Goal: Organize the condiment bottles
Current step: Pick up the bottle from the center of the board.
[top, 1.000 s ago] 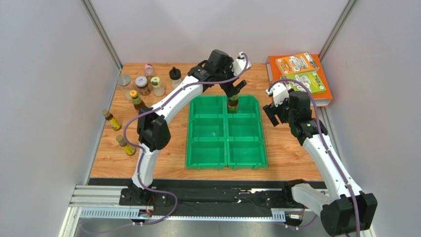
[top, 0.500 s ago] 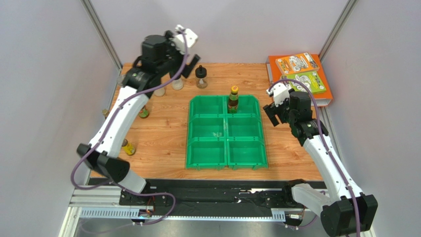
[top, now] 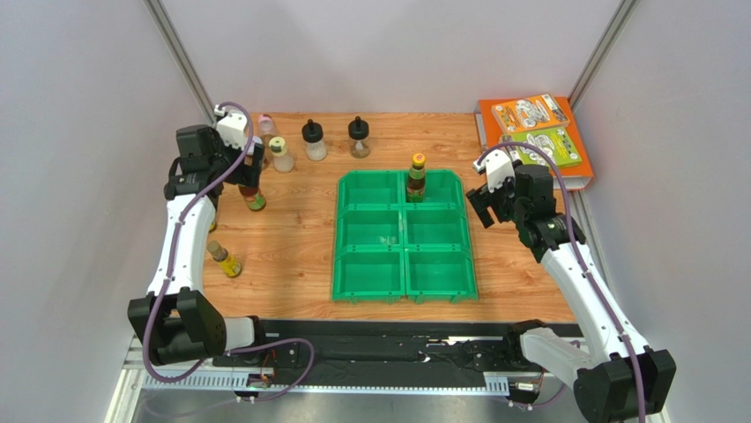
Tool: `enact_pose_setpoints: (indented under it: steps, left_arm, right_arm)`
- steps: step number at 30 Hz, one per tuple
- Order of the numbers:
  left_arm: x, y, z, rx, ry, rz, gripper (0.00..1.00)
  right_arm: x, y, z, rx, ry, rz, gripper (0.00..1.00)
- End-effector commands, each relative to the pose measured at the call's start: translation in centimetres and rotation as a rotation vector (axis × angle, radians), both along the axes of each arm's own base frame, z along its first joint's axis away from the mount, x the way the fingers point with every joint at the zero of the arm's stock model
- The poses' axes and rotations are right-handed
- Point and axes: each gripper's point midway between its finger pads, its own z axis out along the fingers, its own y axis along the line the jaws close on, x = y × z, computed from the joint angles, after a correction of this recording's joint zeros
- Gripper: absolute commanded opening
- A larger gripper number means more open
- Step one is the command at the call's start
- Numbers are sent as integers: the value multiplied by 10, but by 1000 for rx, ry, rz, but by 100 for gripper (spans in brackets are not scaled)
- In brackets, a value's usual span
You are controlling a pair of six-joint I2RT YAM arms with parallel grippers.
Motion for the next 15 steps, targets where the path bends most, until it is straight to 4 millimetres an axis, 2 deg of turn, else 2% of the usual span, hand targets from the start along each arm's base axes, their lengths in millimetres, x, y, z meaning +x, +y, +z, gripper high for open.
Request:
enact_pose_setpoints:
  steps: [1,15]
  left_arm:
    - [7,-2,5,-42,-61,-28,98]
    - [30,15,-23,-32,-32,24,97]
  right_arm:
    - [2,7,27,42,-72,13,88]
    - [-2,9,28,48,-74,32,88]
